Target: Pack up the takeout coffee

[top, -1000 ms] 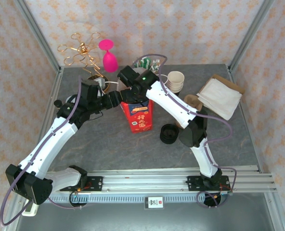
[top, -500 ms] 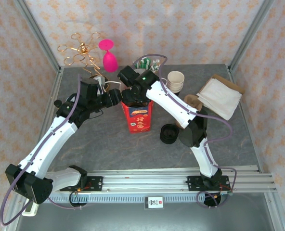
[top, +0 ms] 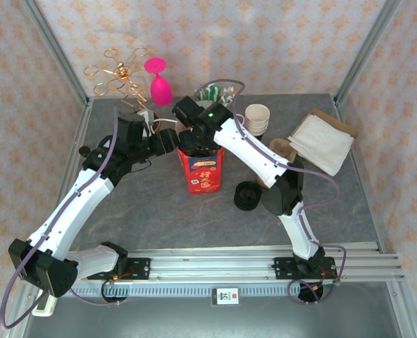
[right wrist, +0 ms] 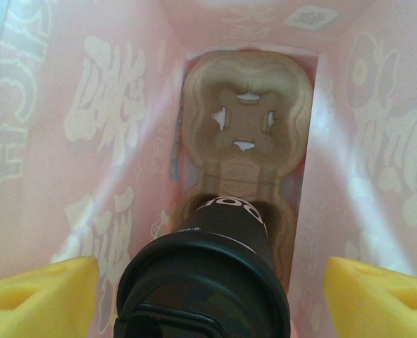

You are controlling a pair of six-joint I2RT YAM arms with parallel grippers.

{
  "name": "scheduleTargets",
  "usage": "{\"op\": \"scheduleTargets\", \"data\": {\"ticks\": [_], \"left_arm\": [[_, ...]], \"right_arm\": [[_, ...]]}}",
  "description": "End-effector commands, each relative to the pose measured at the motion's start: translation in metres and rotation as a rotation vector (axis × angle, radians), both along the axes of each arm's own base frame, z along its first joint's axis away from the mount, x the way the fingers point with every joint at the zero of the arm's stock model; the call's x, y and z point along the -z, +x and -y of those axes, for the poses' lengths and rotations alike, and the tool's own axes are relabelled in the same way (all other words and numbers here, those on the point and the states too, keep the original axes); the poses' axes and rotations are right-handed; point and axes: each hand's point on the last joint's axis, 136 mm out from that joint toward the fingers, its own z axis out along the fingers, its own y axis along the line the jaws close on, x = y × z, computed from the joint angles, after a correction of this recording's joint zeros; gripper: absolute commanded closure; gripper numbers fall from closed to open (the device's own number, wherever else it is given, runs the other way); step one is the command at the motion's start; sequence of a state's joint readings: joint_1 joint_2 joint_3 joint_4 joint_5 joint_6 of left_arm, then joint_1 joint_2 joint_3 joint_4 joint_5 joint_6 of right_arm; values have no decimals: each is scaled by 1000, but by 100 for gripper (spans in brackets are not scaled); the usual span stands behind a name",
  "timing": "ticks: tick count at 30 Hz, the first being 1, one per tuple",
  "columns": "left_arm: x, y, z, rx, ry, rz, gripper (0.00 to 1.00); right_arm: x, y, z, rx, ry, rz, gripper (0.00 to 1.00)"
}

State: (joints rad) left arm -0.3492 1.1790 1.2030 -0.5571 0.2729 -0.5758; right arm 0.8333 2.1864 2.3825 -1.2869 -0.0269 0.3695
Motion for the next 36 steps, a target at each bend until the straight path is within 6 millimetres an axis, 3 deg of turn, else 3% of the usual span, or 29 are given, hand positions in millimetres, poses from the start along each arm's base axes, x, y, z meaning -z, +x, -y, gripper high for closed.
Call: {"op": "scheduleTargets", "data": {"ticks": [1,13,36], "left_arm": [[-12,4,2,-5,-1,33,30],[-12,5,1,-11,0,36,30],[-15,4,2,-9,-4,41,31]], "right_arm": [[-30,-2,10,17,40,39,18],[-40,-4,10,15,63,50,18],[-40,-4,9,12,67,47,20]]}}
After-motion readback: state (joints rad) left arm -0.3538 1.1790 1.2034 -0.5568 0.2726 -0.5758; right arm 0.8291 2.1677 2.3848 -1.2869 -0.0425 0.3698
